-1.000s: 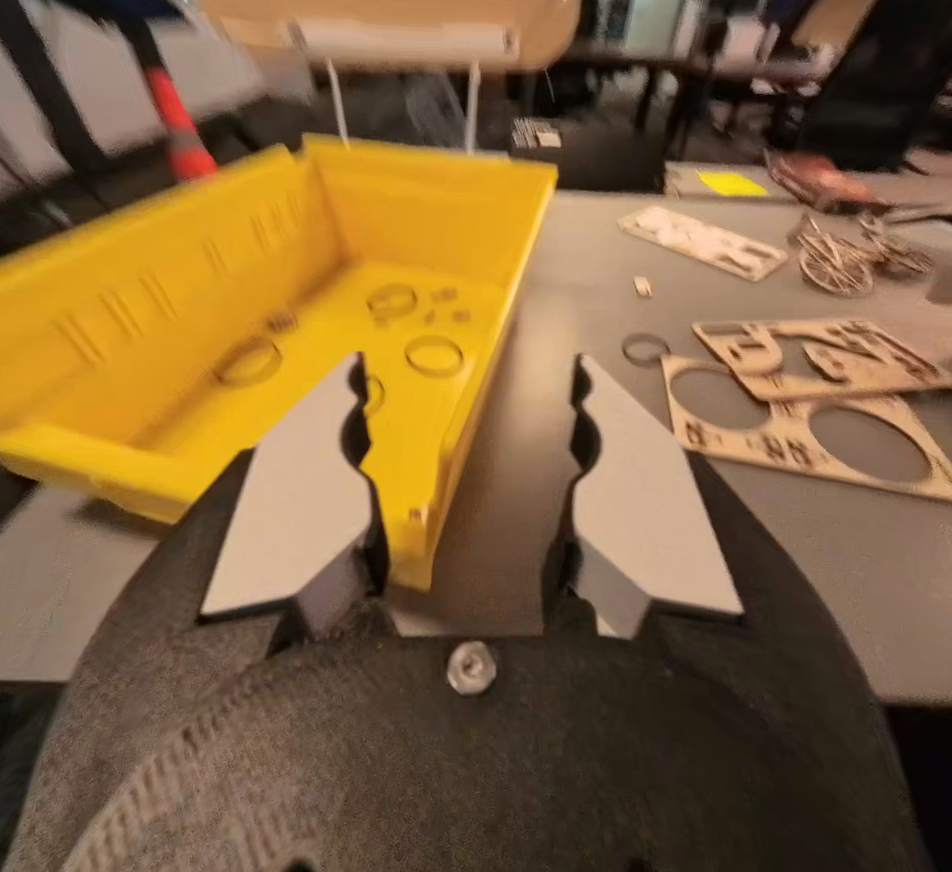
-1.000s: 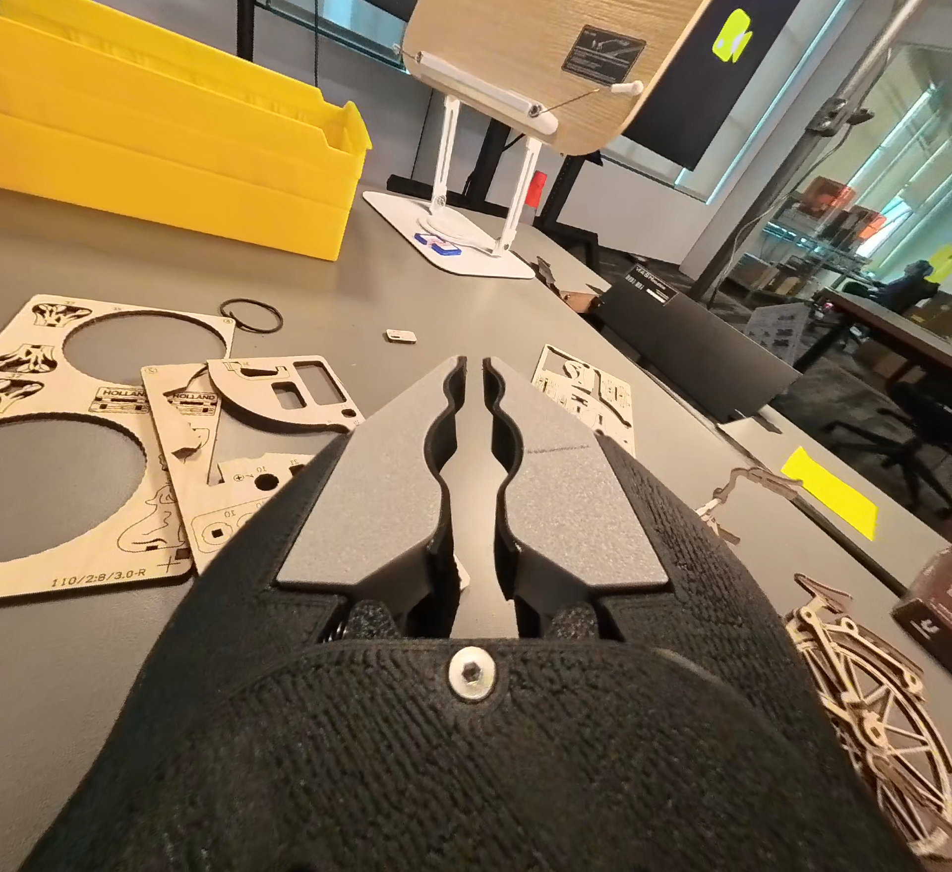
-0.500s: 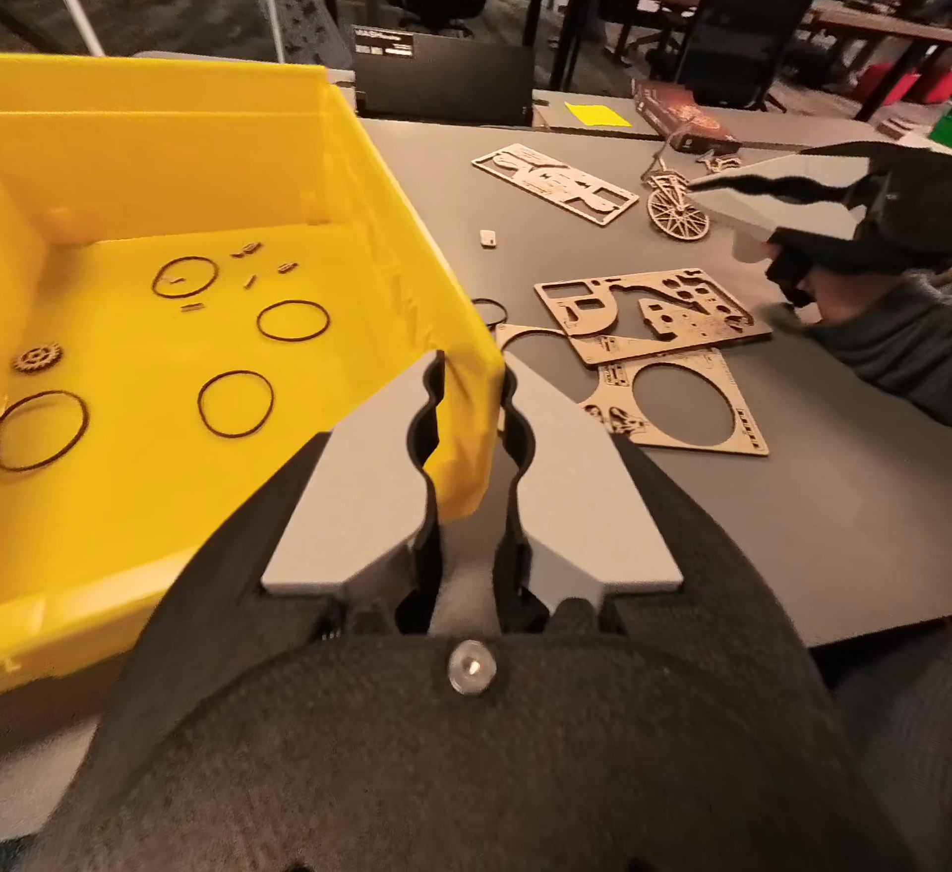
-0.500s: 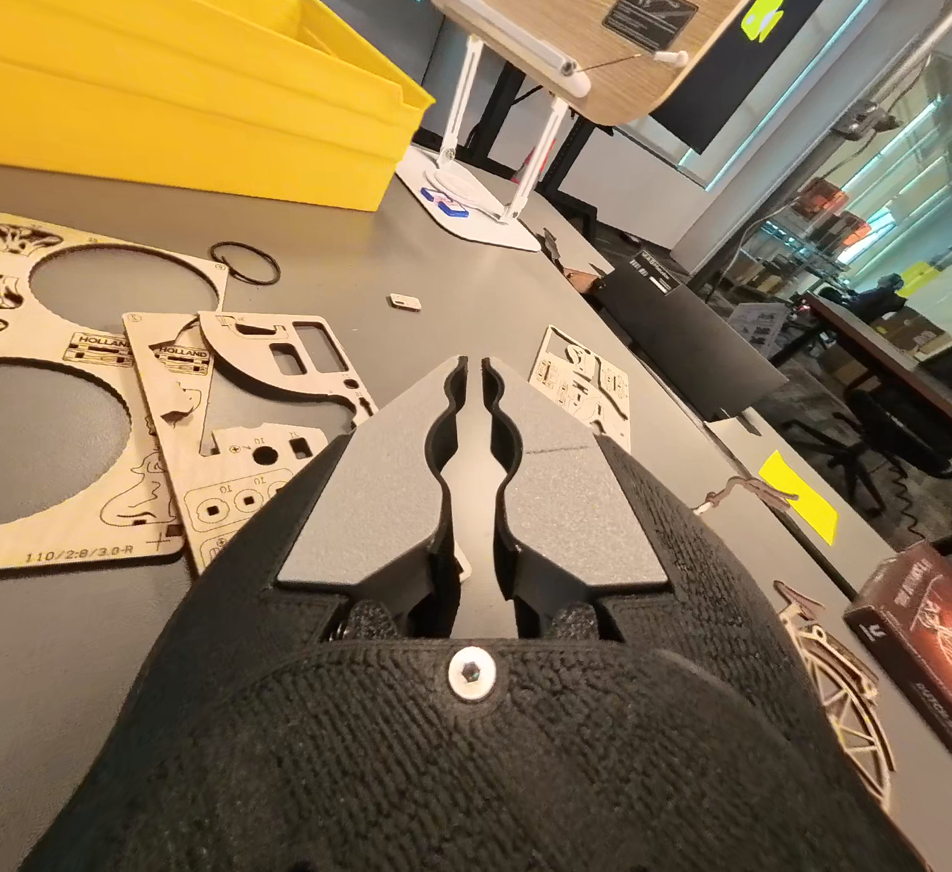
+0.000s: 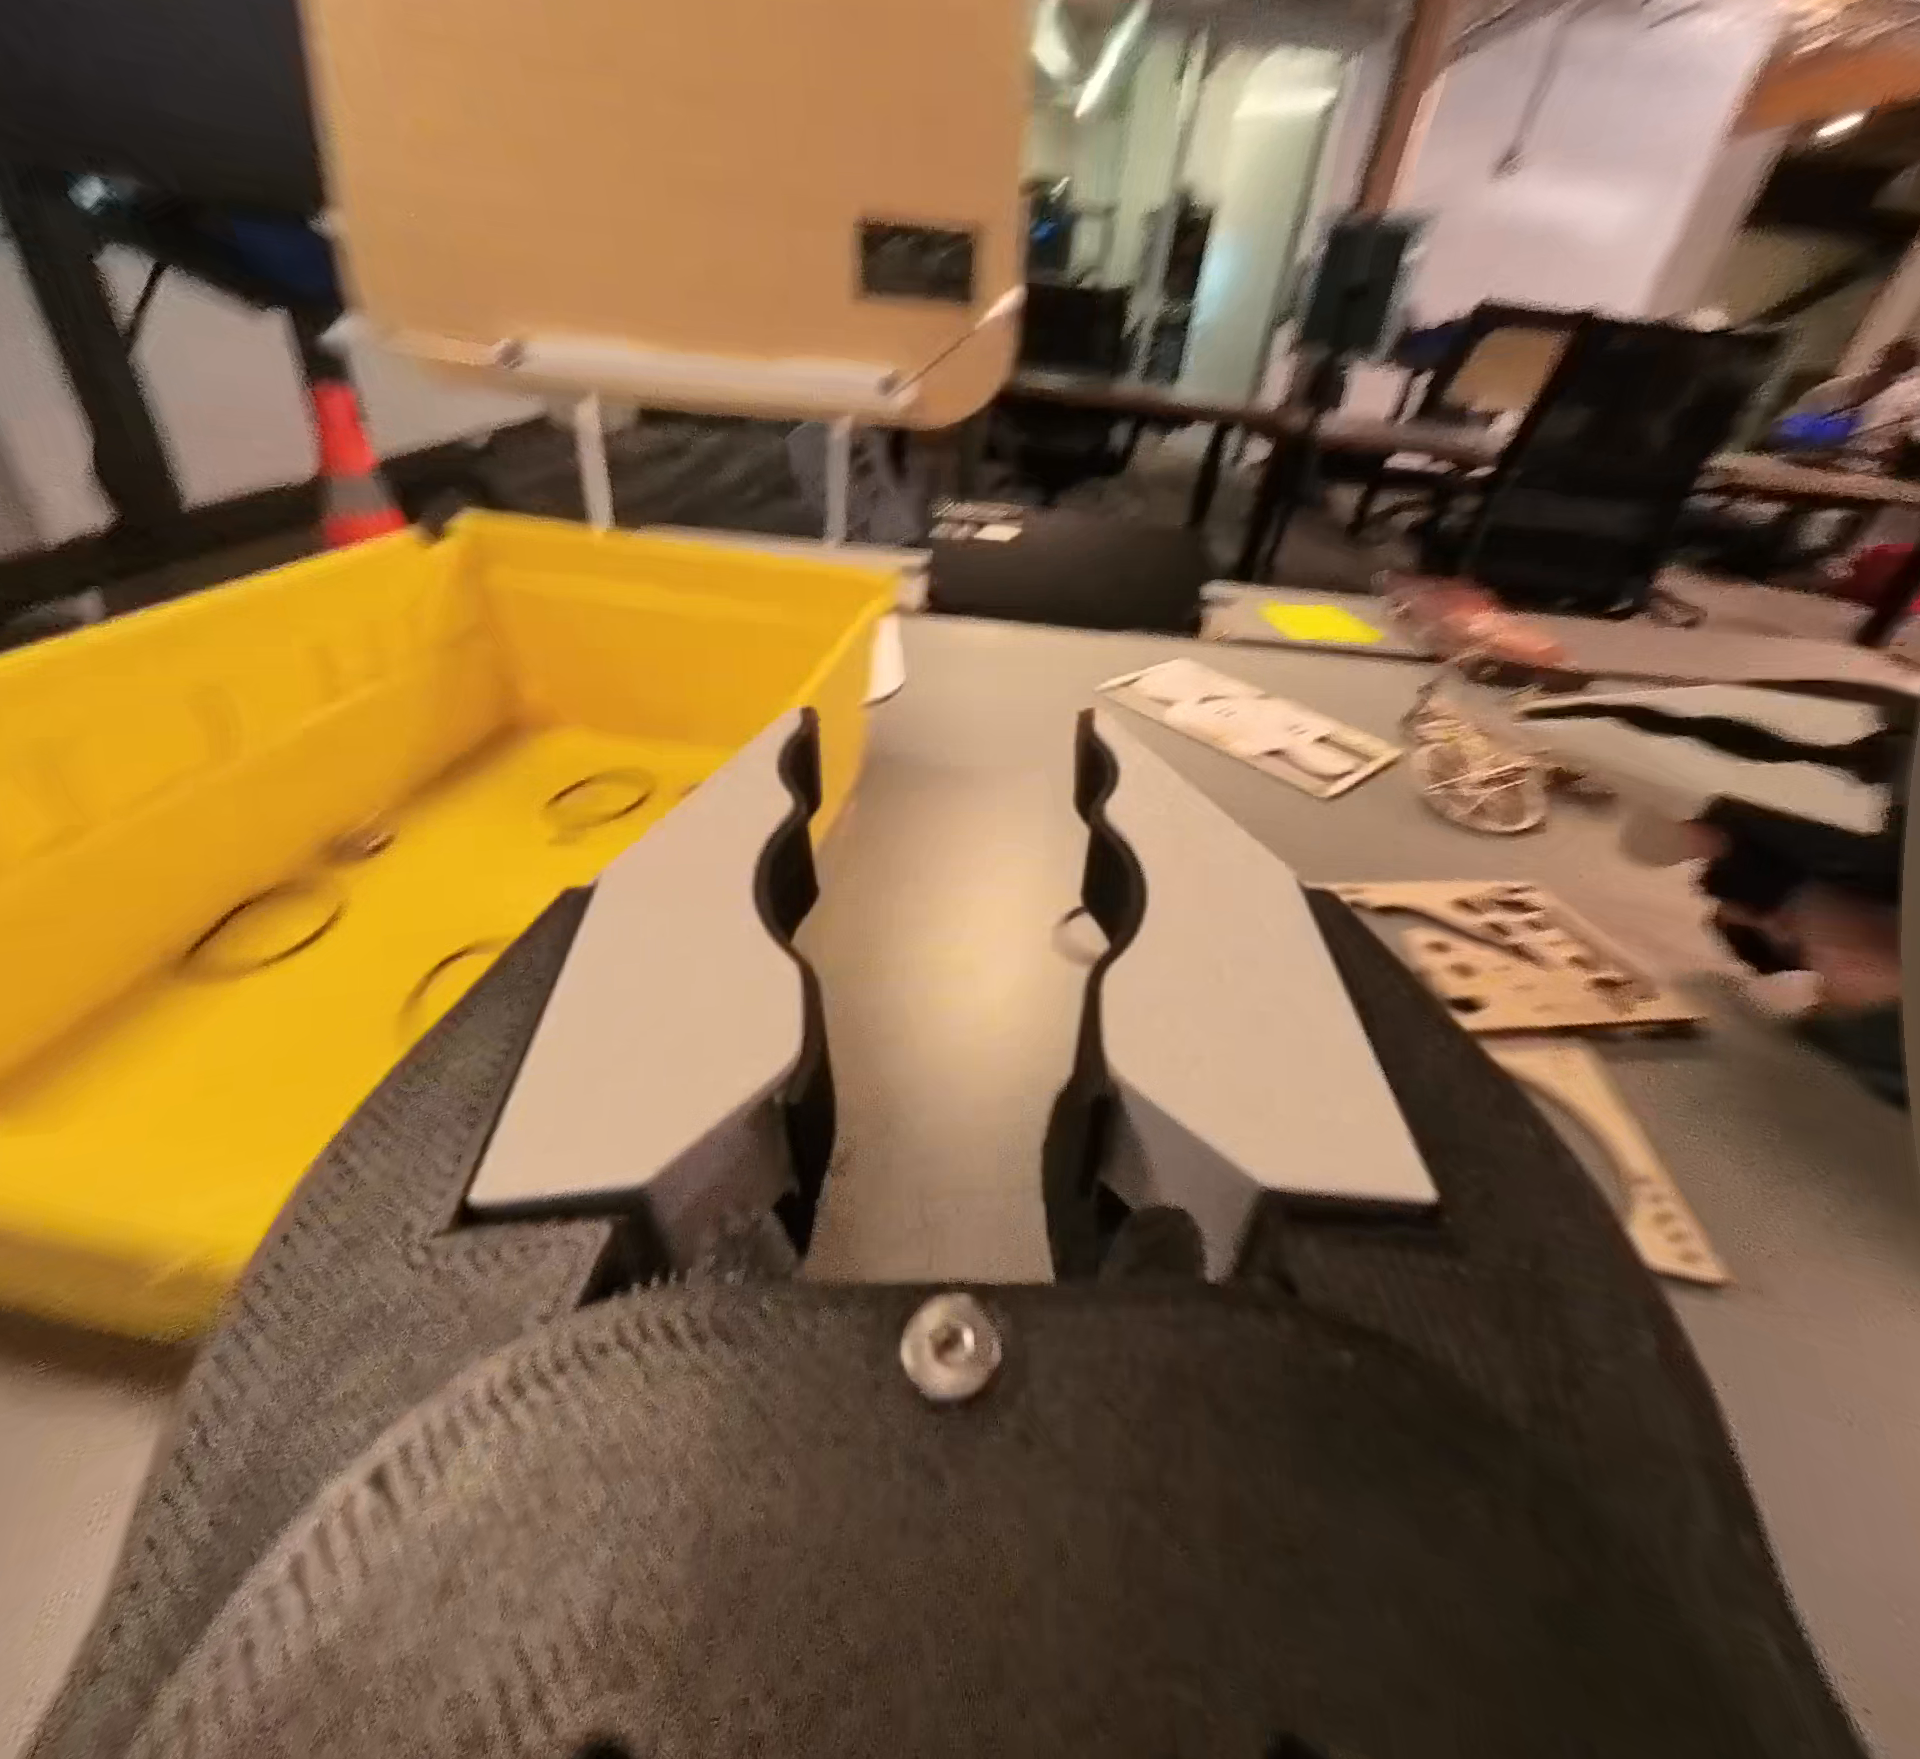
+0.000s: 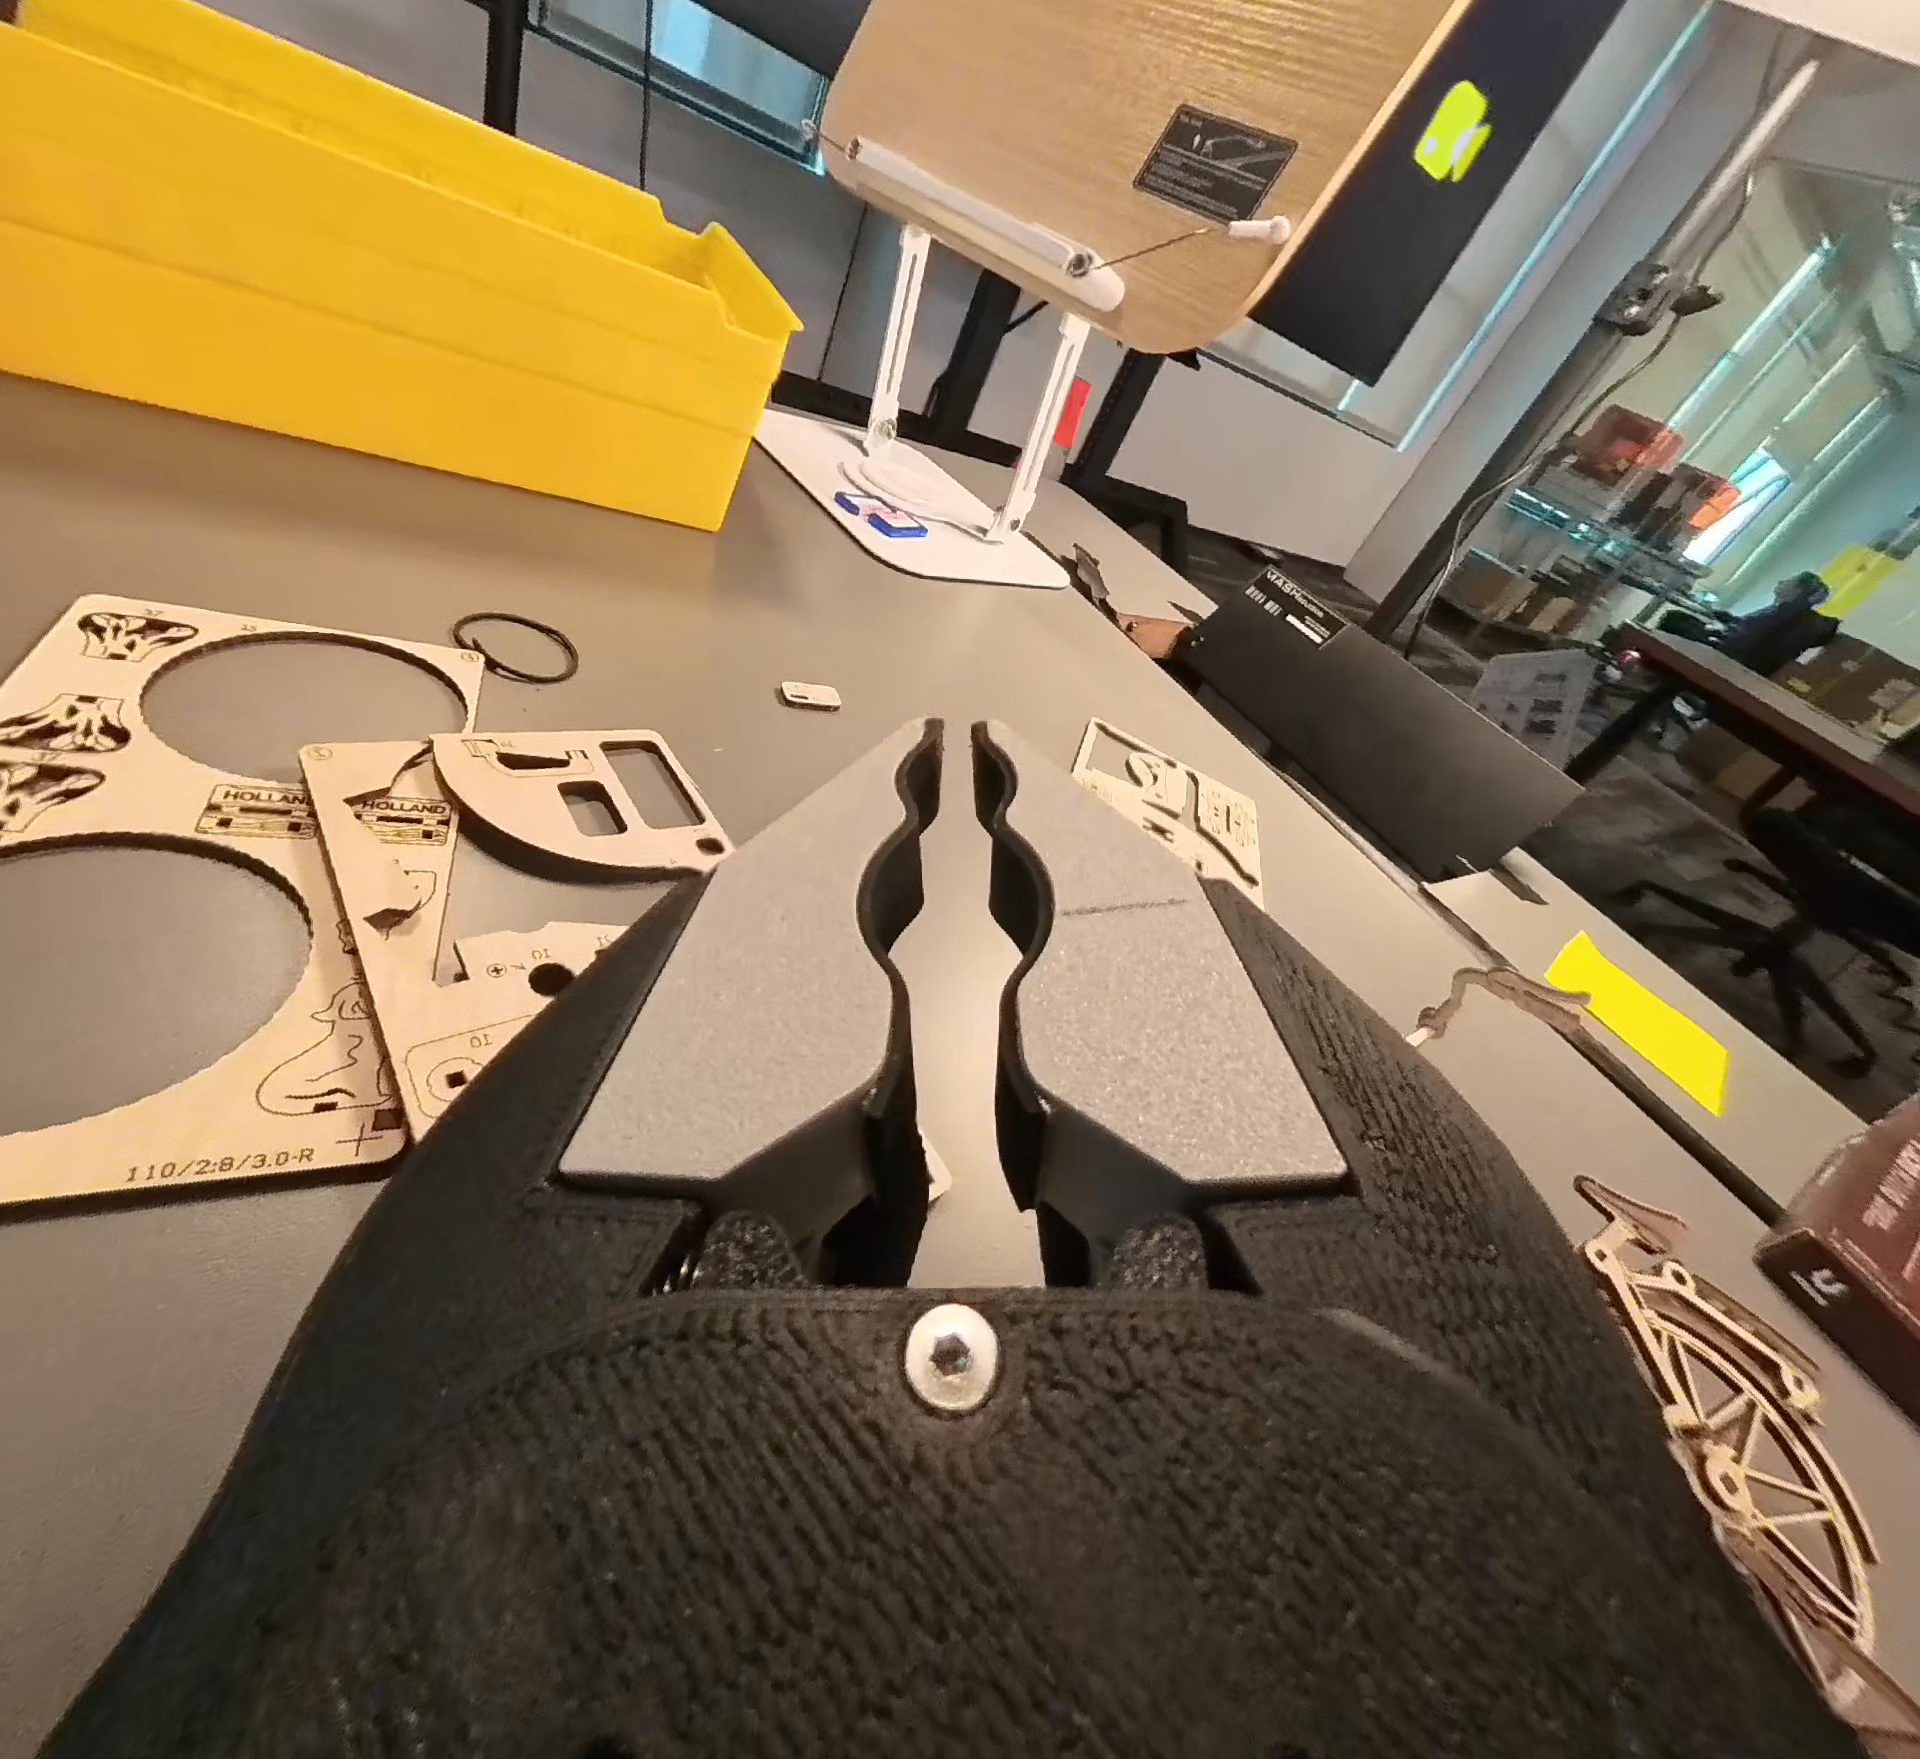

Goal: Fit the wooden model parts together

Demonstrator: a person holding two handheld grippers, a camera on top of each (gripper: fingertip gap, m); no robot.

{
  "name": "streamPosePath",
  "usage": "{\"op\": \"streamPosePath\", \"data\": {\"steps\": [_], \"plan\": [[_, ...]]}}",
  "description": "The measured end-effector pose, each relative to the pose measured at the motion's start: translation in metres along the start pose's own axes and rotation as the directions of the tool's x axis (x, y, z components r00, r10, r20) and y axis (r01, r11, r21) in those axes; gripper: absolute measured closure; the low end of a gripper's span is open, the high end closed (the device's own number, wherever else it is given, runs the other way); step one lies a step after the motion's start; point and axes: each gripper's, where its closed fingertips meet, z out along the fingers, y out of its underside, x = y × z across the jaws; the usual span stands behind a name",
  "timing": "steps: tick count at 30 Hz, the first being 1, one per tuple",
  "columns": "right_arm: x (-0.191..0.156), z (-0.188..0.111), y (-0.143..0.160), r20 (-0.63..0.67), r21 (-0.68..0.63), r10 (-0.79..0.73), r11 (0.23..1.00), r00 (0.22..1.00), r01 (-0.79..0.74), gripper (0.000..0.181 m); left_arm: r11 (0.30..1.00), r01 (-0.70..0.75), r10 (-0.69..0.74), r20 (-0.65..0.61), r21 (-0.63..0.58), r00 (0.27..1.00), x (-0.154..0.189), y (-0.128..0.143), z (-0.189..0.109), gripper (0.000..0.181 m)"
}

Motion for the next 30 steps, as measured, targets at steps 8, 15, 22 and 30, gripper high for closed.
{"op": "streamPosePath", "data": {"steps": [8,15,22,30], "plan": [[0.023,-0.015,-0.015,0.015,0.163,0.188,0.969,0.982,-0.188,0.178,0.988,0.092,-0.134,-0.389,-0.125,0.911,0.123,0.028,0.105,0.134],[0.041,-0.016,-0.016,0.035,0.212,0.256,0.943,0.966,-0.258,0.178,0.998,0.011,-0.028,-0.319,-0.055,0.947,0.122,0.038,0.195,0.14],[0.067,-0.016,-0.004,-0.033,0.187,0.23,0.958,0.973,-0.22,0.178,0.996,-0.073,0.085,-0.293,0.052,0.952,0.122,0.04,0.184,0.139],[0.072,-0.01,0.011,-0.108,0.095,0.173,0.982,0.979,-0.163,0.181,0.998,0.048,-0.034,-0.306,0.035,0.952,0.11,0.039,0.183,0.142]]}}
